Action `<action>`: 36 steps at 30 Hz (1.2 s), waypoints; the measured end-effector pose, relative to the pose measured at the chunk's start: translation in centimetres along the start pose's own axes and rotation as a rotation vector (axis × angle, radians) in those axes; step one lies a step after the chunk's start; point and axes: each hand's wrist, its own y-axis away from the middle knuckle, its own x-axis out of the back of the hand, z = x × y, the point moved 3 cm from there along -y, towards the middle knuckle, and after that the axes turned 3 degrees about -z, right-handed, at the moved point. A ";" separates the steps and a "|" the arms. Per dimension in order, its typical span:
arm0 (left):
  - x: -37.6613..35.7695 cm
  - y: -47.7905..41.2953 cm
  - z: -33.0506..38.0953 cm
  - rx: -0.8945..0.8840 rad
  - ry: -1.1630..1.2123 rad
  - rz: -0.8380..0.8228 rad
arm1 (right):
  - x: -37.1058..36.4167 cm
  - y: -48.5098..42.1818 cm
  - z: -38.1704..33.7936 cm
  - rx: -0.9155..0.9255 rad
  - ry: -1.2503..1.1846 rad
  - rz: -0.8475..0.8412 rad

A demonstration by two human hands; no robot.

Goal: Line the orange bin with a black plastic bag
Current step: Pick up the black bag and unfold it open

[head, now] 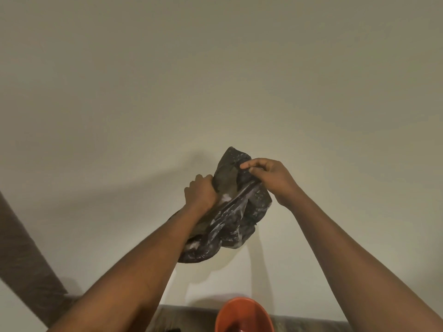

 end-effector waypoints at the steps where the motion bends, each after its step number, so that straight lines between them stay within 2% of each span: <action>1: 0.0 -0.1 -0.3 0.040 0.068 0.002 | 0.3 -0.1 0.4 -0.018 -0.007 0.026; 3: 0.2 -0.6 -0.9 0.181 0.320 -0.019 | 1.1 -0.2 0.7 -0.019 0.087 0.127; 5: 0.1 -1.1 -1.3 0.361 0.742 -0.038 | 1.6 0.2 1.4 -0.079 0.251 0.240; 6: 0.0 -1.2 -1.2 0.434 0.944 -0.052 | 1.4 0.5 2.2 -0.160 0.260 0.235; 8: -0.1 -1.4 -0.9 0.479 1.170 -0.094 | -0.3 1.4 4.0 -0.381 0.182 0.080; 11: 0.0 -1.5 -0.3 0.463 1.182 -0.197 | -3.0 3.0 7.2 -0.631 0.191 -0.267; 13: 0.2 -1.4 -0.8 0.436 0.963 -0.279 | -3.2 3.4 8.8 -0.700 0.220 -0.329; 14: 0.4 -1.4 -1.1 0.428 0.831 -0.323 | -2.8 3.0 9.2 -0.697 0.230 -0.301; 16: 1.2 -1.9 -1.5 0.420 0.672 -0.304 | -1.2 1.3 9.0 -0.640 0.166 -0.148; 19: 5.0 -3.3 -0.1 0.356 0.620 0.033 | 2.1 -1.7 5.0 -0.453 0.145 0.158; 21: 8.3 -3.2 2.1 0.187 0.693 0.362 | 4.3 -3.0 0.9 -0.112 0.390 0.423; 23: 10.1 -0.8 3.2 -0.062 0.852 0.660 | 4.8 -1.5 -1.7 0.321 0.470 0.649; 24: 9.3 0.5 2.8 -0.154 0.869 0.746 | 4.2 -0.2 -1.3 0.458 0.482 0.683; 25: 7.3 1.6 2.1 -0.198 0.837 0.752 | 3.0 1.1 0.5 0.486 0.530 0.653; 26: 4.6 2.3 1.1 -0.181 0.751 0.664 | 1.5 1.9 3.1 0.415 0.611 0.522; 27: 1.3 2.7 -0.1 -0.115 0.622 0.467 | -0.2 2.6 6.2 0.263 0.733 0.294; 29: -5.9 2.9 -3.5 0.037 0.297 -0.118 | -2.6 4.1 12.8 -0.070 0.939 -0.200; 30: -8.0 3.0 -5.0 0.085 0.150 -0.323 | -2.7 4.6 14.5 -0.150 0.946 -0.305; 31: -8.7 2.9 -6.2 0.122 0.076 -0.390 | -2.2 4.6 15.1 -0.176 0.909 -0.320; 32: -8.5 2.4 -6.9 0.158 0.060 -0.385 | -1.4 4.2 14.9 -0.194 0.853 -0.300; 34: -6.7 0.8 -7.3 0.239 0.123 -0.287 | 0.4 2.6 13.4 -0.248 0.717 -0.195; 36: -3.5 -0.7 -6.1 0.320 0.378 -0.083 | 2.8 0.6 10.2 -0.244 0.614 0.049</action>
